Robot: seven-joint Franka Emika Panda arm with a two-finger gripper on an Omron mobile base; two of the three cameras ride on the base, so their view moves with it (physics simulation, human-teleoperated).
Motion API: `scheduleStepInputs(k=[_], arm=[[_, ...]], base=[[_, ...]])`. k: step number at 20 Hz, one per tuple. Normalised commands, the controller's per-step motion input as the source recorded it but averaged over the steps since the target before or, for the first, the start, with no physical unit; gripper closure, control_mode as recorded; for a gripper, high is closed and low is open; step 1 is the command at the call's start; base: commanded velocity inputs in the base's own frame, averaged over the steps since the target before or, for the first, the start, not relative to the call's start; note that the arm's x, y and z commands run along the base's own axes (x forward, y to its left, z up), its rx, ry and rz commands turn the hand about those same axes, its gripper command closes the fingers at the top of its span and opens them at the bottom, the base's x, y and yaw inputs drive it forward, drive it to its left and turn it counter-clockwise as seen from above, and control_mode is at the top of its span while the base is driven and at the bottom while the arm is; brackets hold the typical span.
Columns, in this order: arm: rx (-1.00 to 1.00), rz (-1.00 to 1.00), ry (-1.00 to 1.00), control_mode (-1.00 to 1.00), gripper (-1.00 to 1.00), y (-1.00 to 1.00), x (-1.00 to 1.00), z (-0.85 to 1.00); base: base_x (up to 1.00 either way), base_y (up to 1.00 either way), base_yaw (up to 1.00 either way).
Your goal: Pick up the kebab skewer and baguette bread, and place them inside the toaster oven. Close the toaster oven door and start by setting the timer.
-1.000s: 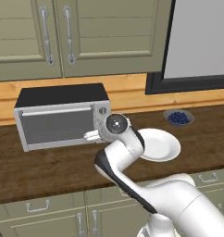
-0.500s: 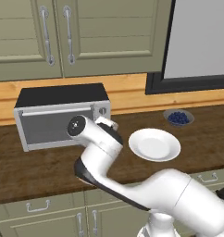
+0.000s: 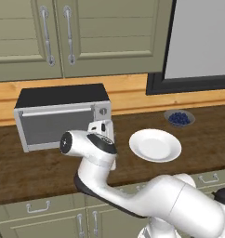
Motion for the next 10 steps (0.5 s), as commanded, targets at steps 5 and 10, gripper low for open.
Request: scheduleStepInputs(k=[5,10], arm=[[-0.27,0.25,0.27,-1.0,-1.0,-0.24,-0.03,-0.15],[-0.19,0.08,0.01,-1.0,-1.0,-0.03,-0.08,-0.42]], base=[[0.0,0.0,0.0],[0.0,0.0,0.0]])
